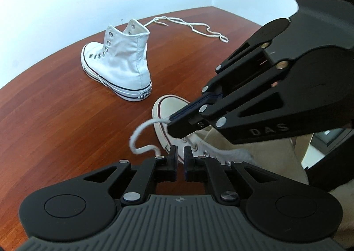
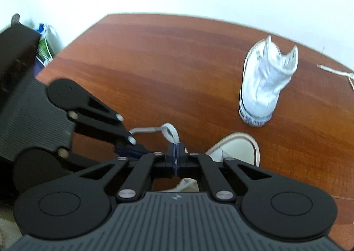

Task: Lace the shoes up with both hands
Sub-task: 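Hold the lace loop with the right gripper while the left gripper pulls the lace end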

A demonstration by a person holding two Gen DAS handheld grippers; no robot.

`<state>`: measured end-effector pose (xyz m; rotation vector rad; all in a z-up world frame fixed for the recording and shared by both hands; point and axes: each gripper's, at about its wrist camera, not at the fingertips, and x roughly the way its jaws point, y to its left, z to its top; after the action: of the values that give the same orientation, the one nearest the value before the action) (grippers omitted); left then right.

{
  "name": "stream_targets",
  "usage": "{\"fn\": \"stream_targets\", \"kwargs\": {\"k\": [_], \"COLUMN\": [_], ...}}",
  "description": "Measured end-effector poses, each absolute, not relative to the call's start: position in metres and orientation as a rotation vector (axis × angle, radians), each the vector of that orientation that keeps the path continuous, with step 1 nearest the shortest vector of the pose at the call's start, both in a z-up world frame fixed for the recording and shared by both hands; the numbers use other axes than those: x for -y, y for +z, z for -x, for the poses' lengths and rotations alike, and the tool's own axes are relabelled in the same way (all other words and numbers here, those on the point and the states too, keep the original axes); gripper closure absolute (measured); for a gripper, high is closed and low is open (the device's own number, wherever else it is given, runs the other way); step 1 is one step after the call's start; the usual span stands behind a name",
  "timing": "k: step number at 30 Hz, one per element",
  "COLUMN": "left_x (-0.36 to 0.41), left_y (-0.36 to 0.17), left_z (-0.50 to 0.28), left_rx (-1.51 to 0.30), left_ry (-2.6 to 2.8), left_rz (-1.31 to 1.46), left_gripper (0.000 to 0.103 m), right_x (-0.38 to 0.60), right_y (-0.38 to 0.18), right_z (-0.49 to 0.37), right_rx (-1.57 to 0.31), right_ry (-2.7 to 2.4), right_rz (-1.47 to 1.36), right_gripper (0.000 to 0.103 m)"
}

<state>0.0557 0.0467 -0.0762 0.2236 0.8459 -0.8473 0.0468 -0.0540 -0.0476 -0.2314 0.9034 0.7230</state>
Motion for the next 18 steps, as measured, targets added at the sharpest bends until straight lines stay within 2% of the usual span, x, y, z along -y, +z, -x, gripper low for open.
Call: {"fn": "stream_targets", "kwargs": {"k": [3, 8, 11, 18], "left_x": [-0.0456, -0.0411, -0.0383, -0.0391], "left_y": [-0.075, -0.0741, -0.0745, -0.0734], "left_z": [-0.0569, -0.0565, -0.0553, -0.054], "left_rx": [-0.844, -0.827, -0.815, -0.792], "left_ry": [-0.848, -0.852, -0.851, -0.825], "left_rz": [-0.205, -0.196, -0.201, -0.205], "left_gripper": [0.087, 0.087, 0.1, 0.101], "right_x": [0.0514, 0.0517, 0.0527, 0.0546], "right_y": [-0.0438, -0.0411, -0.0405, -0.0372], "right_z": [-0.0438, -0.042, -0.0423, -0.0378], "right_rx": [-0.883, -0.875, -0.874, -0.865], "right_ry": [0.732, 0.741, 0.737, 0.733], "right_rz": [0.227, 0.216, 0.217, 0.227], "right_gripper": [0.102, 0.102, 0.102, 0.102]}}
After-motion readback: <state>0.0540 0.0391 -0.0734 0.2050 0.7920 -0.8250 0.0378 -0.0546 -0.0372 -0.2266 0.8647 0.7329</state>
